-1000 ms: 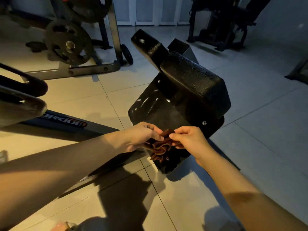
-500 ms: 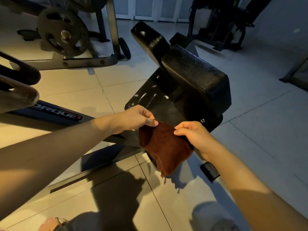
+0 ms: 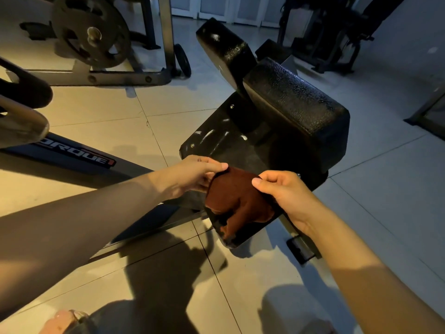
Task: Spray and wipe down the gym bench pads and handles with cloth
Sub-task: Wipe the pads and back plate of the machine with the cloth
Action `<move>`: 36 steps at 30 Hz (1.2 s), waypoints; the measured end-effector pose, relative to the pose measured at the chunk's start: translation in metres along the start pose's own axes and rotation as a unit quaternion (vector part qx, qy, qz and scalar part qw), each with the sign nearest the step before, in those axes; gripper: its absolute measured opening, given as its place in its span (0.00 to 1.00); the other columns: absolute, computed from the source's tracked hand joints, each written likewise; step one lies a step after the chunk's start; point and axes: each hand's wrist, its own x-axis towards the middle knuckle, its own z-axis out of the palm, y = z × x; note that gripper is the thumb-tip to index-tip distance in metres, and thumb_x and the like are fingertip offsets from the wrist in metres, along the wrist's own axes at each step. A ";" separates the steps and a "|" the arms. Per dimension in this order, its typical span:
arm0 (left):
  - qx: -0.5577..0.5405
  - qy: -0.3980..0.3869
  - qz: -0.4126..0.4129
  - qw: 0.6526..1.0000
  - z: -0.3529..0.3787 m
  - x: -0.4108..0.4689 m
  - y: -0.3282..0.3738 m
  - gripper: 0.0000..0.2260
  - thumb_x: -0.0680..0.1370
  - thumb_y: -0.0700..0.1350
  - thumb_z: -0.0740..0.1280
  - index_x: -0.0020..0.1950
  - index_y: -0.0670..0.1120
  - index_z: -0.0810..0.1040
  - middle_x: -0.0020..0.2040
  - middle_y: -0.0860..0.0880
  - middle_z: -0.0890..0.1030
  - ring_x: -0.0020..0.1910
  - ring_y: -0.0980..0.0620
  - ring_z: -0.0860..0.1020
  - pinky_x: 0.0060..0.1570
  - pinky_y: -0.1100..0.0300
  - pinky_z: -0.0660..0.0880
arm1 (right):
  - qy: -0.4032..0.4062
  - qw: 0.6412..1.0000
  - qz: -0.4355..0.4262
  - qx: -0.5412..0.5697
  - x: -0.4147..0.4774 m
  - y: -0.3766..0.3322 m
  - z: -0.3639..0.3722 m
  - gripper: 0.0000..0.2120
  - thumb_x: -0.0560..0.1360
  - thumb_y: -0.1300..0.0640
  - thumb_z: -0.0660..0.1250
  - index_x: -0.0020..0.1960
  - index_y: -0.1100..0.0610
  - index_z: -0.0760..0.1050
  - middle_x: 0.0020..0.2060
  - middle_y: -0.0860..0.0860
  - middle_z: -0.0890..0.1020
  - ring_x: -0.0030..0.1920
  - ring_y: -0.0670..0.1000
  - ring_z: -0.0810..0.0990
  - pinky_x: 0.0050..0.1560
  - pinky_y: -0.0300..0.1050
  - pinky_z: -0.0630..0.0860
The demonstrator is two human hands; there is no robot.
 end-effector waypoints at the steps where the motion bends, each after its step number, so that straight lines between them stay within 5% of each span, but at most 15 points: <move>1: -0.015 -0.001 -0.016 1.000 0.001 0.001 -0.009 0.19 0.78 0.56 0.72 0.63 0.45 0.81 0.58 0.39 0.84 0.58 0.40 0.83 0.60 0.47 0.79 | 0.022 1.000 -0.002 0.003 0.002 0.002 0.000 0.09 0.81 0.58 0.67 0.46 0.59 0.84 0.40 0.56 0.86 0.43 0.52 0.86 0.45 0.43 0.81; 4: -0.024 0.041 -0.103 0.994 0.008 0.006 -0.039 0.17 0.83 0.55 0.65 0.65 0.45 0.77 0.55 0.41 0.84 0.55 0.42 0.83 0.61 0.46 0.78 | 0.068 0.997 -0.006 0.023 0.004 0.007 0.000 0.08 0.82 0.60 0.66 0.49 0.63 0.83 0.41 0.56 0.87 0.44 0.51 0.86 0.44 0.41 0.81; 7: -0.085 -0.013 -0.172 0.981 0.018 0.005 -0.052 0.20 0.84 0.59 0.58 0.58 0.43 0.75 0.46 0.43 0.83 0.45 0.46 0.82 0.52 0.51 0.77 | 0.079 0.995 -0.010 0.067 0.005 0.010 -0.001 0.10 0.83 0.61 0.63 0.46 0.59 0.81 0.39 0.51 0.85 0.42 0.47 0.84 0.42 0.37 0.79; 9: -0.117 -0.059 -0.161 0.978 0.027 0.004 -0.051 0.27 0.82 0.66 0.55 0.55 0.43 0.76 0.44 0.44 0.81 0.43 0.46 0.79 0.51 0.52 0.73 | 0.083 0.990 -0.007 0.114 0.006 0.012 -0.003 0.10 0.84 0.60 0.62 0.47 0.58 0.80 0.42 0.50 0.86 0.45 0.45 0.85 0.43 0.36 0.79; 12: -0.171 -0.092 -0.118 0.974 0.037 0.002 -0.043 0.32 0.80 0.70 0.55 0.65 0.43 0.76 0.50 0.42 0.84 0.51 0.45 0.81 0.58 0.49 0.71 | 0.080 0.976 0.010 0.201 0.008 0.016 -0.007 0.10 0.85 0.59 0.60 0.51 0.56 0.80 0.51 0.53 0.86 0.55 0.50 0.85 0.52 0.43 0.79; 16: -0.176 -0.103 -0.051 0.978 0.041 0.002 -0.037 0.17 0.79 0.59 0.62 0.57 0.47 0.76 0.56 0.45 0.82 0.59 0.45 0.77 0.70 0.43 0.65 | 0.091 0.970 0.030 0.224 0.011 0.026 -0.010 0.10 0.85 0.58 0.61 0.52 0.54 0.81 0.50 0.54 0.85 0.56 0.54 0.83 0.56 0.50 0.78; 18: -0.170 -0.086 -0.028 0.981 0.043 0.001 -0.034 0.12 0.78 0.50 0.65 0.58 0.46 0.76 0.56 0.45 0.83 0.59 0.45 0.78 0.71 0.43 0.66 | 0.099 0.966 0.038 0.237 0.012 0.028 -0.011 0.10 0.84 0.58 0.61 0.60 0.58 0.79 0.57 0.56 0.84 0.61 0.56 0.82 0.62 0.53 0.78; 23: -0.182 -0.013 -0.033 0.983 0.043 0.001 -0.029 0.20 0.76 0.37 0.71 0.69 0.44 0.76 0.62 0.40 0.81 0.61 0.41 0.81 0.55 0.52 0.78 | 0.148 0.969 0.040 0.192 0.012 0.027 -0.012 0.13 0.82 0.60 0.64 0.64 0.64 0.79 0.58 0.56 0.85 0.60 0.53 0.83 0.53 0.41 0.79; 27: -0.193 0.078 -0.027 0.978 0.036 0.003 -0.024 0.25 0.76 0.36 0.73 0.71 0.47 0.72 0.62 0.41 0.79 0.60 0.42 0.81 0.56 0.52 0.80 | 0.207 0.971 0.049 0.108 0.015 0.036 -0.013 0.11 0.78 0.59 0.71 0.59 0.61 0.82 0.55 0.55 0.86 0.59 0.55 0.83 0.63 0.50 0.78; 30: -0.141 0.089 -0.001 0.986 0.035 0.000 -0.013 0.16 0.79 0.36 0.69 0.65 0.48 0.77 0.60 0.43 0.79 0.57 0.46 0.80 0.56 0.54 0.80 | 0.222 0.970 0.045 0.093 0.016 0.043 -0.009 0.18 0.76 0.58 0.74 0.64 0.63 0.80 0.57 0.56 0.84 0.60 0.55 0.82 0.65 0.53 0.78; 32: -0.095 0.069 0.011 0.993 0.034 -0.001 -0.006 0.12 0.79 0.36 0.68 0.60 0.48 0.81 0.56 0.44 0.82 0.55 0.48 0.80 0.54 0.56 0.79 | 0.212 0.973 0.036 0.082 0.016 0.043 -0.011 0.16 0.76 0.58 0.74 0.61 0.63 0.81 0.55 0.54 0.85 0.58 0.52 0.83 0.58 0.43 0.81; 34: -0.031 0.032 0.020 0.999 0.033 -0.004 -0.001 0.15 0.77 0.35 0.70 0.61 0.47 0.81 0.57 0.45 0.81 0.57 0.47 0.80 0.58 0.54 0.79 | 0.191 0.978 0.030 0.076 0.016 0.041 -0.014 0.11 0.75 0.61 0.75 0.56 0.64 0.82 0.52 0.46 0.83 0.55 0.47 0.81 0.47 0.33 0.79; 36: 0.054 0.003 0.031 0.998 0.032 -0.005 0.001 0.18 0.74 0.34 0.73 0.63 0.46 0.80 0.59 0.45 0.80 0.59 0.47 0.79 0.60 0.54 0.78 | 0.179 0.980 0.031 0.082 0.016 0.042 -0.016 0.07 0.74 0.64 0.75 0.51 0.59 0.83 0.56 0.40 0.81 0.57 0.43 0.79 0.53 0.39 0.79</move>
